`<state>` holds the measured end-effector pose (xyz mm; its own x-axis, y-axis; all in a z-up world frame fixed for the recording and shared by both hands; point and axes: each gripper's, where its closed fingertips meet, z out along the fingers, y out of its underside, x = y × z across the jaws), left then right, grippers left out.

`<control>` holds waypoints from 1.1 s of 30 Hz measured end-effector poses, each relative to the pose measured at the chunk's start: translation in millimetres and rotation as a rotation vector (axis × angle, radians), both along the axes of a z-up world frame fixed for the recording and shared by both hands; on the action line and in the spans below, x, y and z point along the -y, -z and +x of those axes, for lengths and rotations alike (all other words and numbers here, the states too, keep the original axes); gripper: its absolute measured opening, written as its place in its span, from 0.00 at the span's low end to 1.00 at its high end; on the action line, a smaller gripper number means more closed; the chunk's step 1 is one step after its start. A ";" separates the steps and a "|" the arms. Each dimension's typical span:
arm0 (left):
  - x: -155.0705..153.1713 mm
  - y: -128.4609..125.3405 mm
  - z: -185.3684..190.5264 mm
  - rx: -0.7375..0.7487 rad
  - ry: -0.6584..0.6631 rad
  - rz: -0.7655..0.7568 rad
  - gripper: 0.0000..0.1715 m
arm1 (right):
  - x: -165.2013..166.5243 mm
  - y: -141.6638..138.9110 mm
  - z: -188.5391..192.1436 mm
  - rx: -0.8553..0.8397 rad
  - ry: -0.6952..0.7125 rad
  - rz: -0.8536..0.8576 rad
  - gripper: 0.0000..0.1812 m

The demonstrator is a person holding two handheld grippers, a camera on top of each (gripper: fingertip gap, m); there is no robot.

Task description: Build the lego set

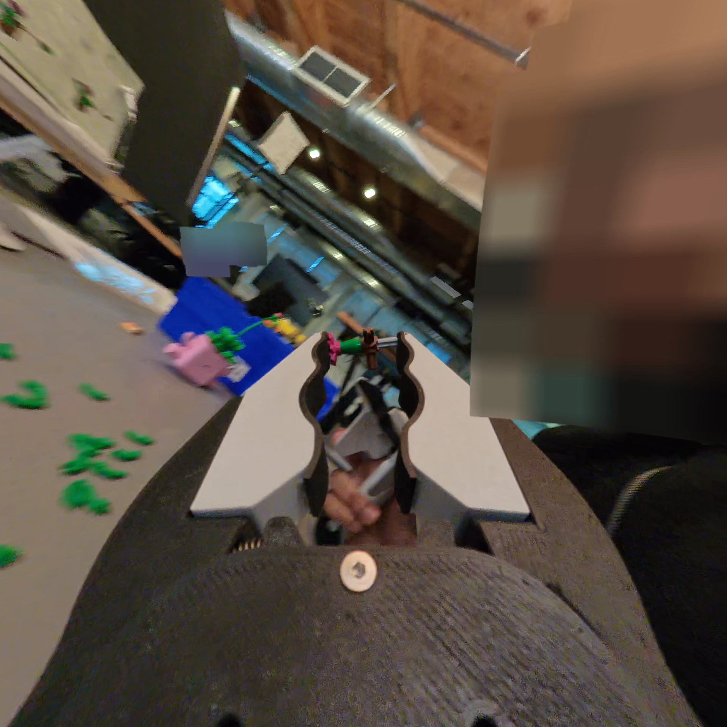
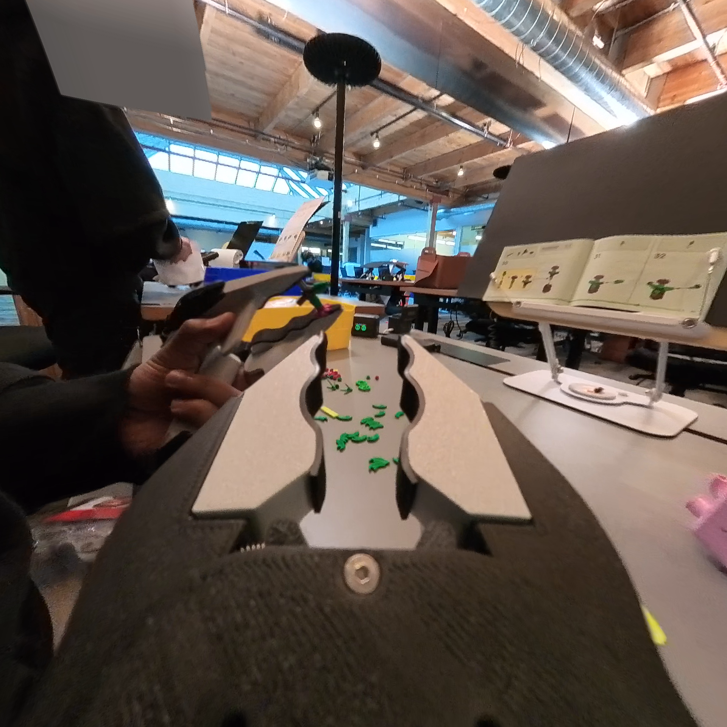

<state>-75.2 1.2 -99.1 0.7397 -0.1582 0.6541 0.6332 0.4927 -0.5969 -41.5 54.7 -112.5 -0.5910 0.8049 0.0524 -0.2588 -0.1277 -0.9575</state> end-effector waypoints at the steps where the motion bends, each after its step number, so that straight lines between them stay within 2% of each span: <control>1: 1.9 6.9 -4.4 -0.031 -0.035 -0.060 0.18 | 3.6 3.2 -2.0 0.013 -0.004 0.009 0.19; 4: 6.7 22.4 -12.2 -0.146 -0.110 -0.218 0.18 | 13.2 8.3 -6.7 0.018 -0.006 0.050 0.18; 9: 15.7 34.4 -27.1 -0.290 -0.243 -0.362 0.18 | 22.9 14.7 -11.9 0.011 0.021 0.136 0.14; 16: 23.1 28.7 -25.0 -0.324 -0.282 -0.327 0.18 | 21.3 14.2 -19.8 0.016 0.015 0.122 0.05; 23: 11.7 30.7 -11.5 -0.472 -0.286 -0.423 0.18 | 18.7 13.6 -25.2 0.012 0.034 0.115 0.05; 33: 9.2 32.5 -13.7 -0.456 -0.306 -0.444 0.18 | 10.4 12.9 -28.7 0.007 0.117 0.106 0.01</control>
<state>-89.0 -7.9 -131.7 0.9240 0.3110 0.2224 0.1436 0.2566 -0.9558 -70.2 44.3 -125.5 -0.4939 0.8587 0.1368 -0.2588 0.0050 -0.9659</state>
